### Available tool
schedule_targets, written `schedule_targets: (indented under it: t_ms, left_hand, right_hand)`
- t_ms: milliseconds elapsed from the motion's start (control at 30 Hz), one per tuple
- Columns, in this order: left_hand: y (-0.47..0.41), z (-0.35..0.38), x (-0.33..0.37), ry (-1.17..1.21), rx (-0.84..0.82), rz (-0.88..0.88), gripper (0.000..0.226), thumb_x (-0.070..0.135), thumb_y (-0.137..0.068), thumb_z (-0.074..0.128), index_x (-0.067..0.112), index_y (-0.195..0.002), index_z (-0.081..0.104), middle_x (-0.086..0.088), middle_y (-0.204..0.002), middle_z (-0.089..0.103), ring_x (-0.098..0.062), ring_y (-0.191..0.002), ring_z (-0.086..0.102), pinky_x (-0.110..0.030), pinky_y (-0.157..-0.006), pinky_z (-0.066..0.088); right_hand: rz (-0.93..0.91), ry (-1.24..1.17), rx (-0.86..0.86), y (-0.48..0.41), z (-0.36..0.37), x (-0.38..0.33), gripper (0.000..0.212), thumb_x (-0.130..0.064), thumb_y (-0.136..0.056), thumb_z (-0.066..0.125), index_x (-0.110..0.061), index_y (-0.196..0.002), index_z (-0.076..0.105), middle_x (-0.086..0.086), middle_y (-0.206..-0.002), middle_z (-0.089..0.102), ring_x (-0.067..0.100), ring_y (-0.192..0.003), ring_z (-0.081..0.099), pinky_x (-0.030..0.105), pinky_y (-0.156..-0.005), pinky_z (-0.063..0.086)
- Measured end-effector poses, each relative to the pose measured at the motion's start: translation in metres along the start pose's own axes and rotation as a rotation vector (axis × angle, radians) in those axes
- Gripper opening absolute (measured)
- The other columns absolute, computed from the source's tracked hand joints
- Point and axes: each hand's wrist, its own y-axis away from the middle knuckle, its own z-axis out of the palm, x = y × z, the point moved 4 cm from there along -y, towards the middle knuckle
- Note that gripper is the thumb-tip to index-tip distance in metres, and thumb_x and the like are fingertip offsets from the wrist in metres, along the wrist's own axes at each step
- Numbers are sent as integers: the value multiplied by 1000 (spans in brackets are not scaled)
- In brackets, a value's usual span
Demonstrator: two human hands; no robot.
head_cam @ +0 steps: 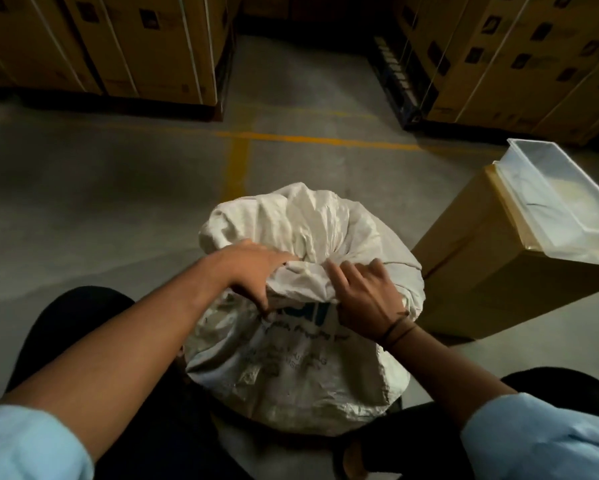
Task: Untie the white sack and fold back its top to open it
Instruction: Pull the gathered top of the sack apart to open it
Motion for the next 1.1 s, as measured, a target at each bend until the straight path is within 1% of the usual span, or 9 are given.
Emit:
schedule_targets:
  t_ms: [133,300,367,467,600,733,867,967,1100]
  left_hand:
    - [12,-4,1,-83,77,-93,59,54,-63,79,37,-115,56,11,-98,64,-18,-99,63,-37,-87,45]
    - [20,-10,36,-66,459,93,24,25,-76,65,31,-99,63,7,-88,68,-22,-77,66,-31,-60,44]
    - [20,-5,50,-184,662,288,24,17,-78,68,22,-101,69,3,-94,71,-22,-64,65,-30,-52,45]
    - [23,1,55,-225,794,371,21,7,-74,62,15,-91,67,-1,-78,68,-24,-55,60,-29,-47,42]
    - [22,1,40,-69,420,39,39,20,-73,65,27,-111,61,1,-87,70,-26,-78,66,-30,-60,38]
    - [23,20,23,393,-192,-12,66,63,-78,73,20,-125,57,4,-117,65,-21,-108,62,-34,-92,48]
    - [19,17,19,350,-64,-40,70,62,-81,72,16,-132,58,-1,-130,63,-22,-112,60,-39,-99,48]
    - [14,16,22,299,-8,-36,72,51,-79,78,21,-139,53,-1,-136,60,-24,-118,58,-33,-96,47]
    - [18,16,33,57,205,1,31,42,-69,76,36,-89,54,12,-91,65,-19,-87,64,-38,-78,54]
  right_hand:
    - [80,48,-79,4,18,-3,64,-24,-83,59,-10,-143,43,10,-107,59,32,-88,61,44,-84,37]
    - [273,-523,-562,-18,-6,0,104,-94,-56,56,-38,-143,42,-1,-124,50,22,-120,46,47,-107,37]
    - [245,-761,-545,-28,-16,-6,105,-83,-55,74,-33,-142,43,-3,-132,51,16,-119,50,39,-104,47]
    - [257,-655,-555,-34,-6,-21,109,-65,-60,81,-27,-148,28,0,-126,63,20,-106,63,38,-92,56]
    - [195,-293,-336,-36,5,-38,55,-41,-84,67,-16,-128,47,5,-91,69,29,-76,68,37,-65,53]
    - [-47,23,81,-15,18,-55,40,-25,-88,61,-2,-121,60,6,-85,70,28,-66,66,38,-71,42]
    - [-139,66,268,-10,11,-63,44,-26,-99,45,2,-129,61,13,-117,70,29,-98,68,50,-94,37]
    - [-87,-132,-56,-18,13,-64,68,-40,-93,46,2,-146,42,12,-123,67,30,-108,66,48,-102,33]
    - [138,-667,-641,-26,18,-44,89,-56,-73,79,-23,-146,40,4,-126,67,27,-112,63,38,-96,47]
